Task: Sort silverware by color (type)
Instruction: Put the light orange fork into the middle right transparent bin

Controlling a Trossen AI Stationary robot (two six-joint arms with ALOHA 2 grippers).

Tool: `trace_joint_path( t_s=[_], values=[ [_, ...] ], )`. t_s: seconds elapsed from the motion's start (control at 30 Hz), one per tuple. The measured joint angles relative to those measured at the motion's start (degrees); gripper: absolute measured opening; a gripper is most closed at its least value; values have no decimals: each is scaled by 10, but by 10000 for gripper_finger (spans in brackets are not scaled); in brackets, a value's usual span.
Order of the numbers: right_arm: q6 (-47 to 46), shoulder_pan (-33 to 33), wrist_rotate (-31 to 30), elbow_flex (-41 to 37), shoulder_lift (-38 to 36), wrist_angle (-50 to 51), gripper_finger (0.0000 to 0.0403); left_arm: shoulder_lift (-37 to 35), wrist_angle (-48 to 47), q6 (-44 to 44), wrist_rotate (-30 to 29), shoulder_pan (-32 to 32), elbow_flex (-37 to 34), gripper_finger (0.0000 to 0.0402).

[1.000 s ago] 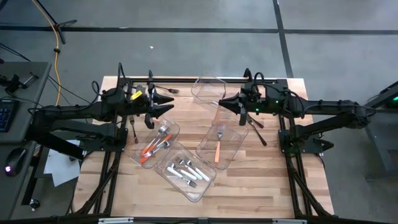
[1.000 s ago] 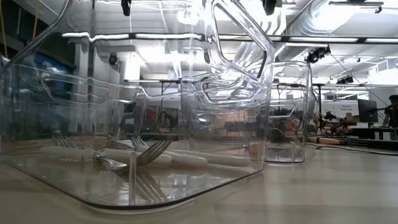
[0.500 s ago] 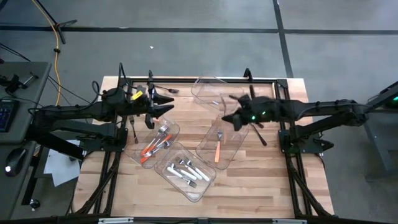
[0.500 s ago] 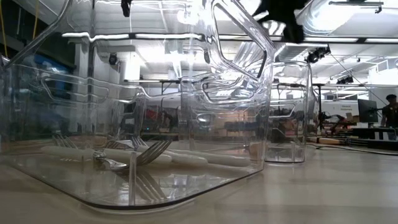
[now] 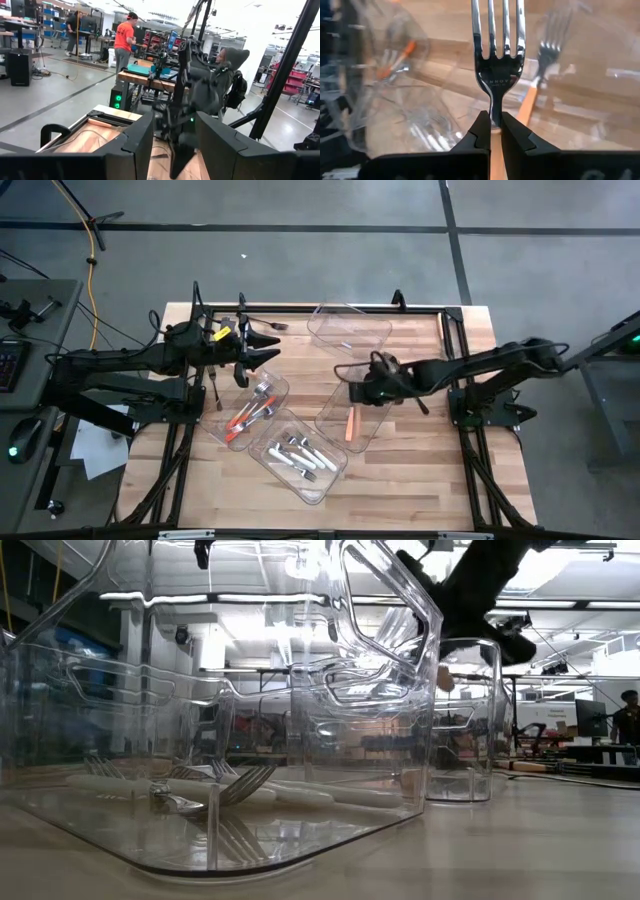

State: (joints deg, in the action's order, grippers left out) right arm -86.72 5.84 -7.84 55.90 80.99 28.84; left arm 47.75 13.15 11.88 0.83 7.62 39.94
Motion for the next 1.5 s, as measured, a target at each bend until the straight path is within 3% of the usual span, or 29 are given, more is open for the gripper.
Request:
trace_joint_path(
  t_s=[0.33,0.73,1.5],
  values=[
    [-71,2,14,0,58,-13,8,0,-1,0,0,0,0,136],
    [-91,-13,60,0,124,-30,23,0,-5,-1,0,0,0,136],
    [-124,-13,70,0,134,-31,35,0,-16,0,0,0,0,136]
  ],
)
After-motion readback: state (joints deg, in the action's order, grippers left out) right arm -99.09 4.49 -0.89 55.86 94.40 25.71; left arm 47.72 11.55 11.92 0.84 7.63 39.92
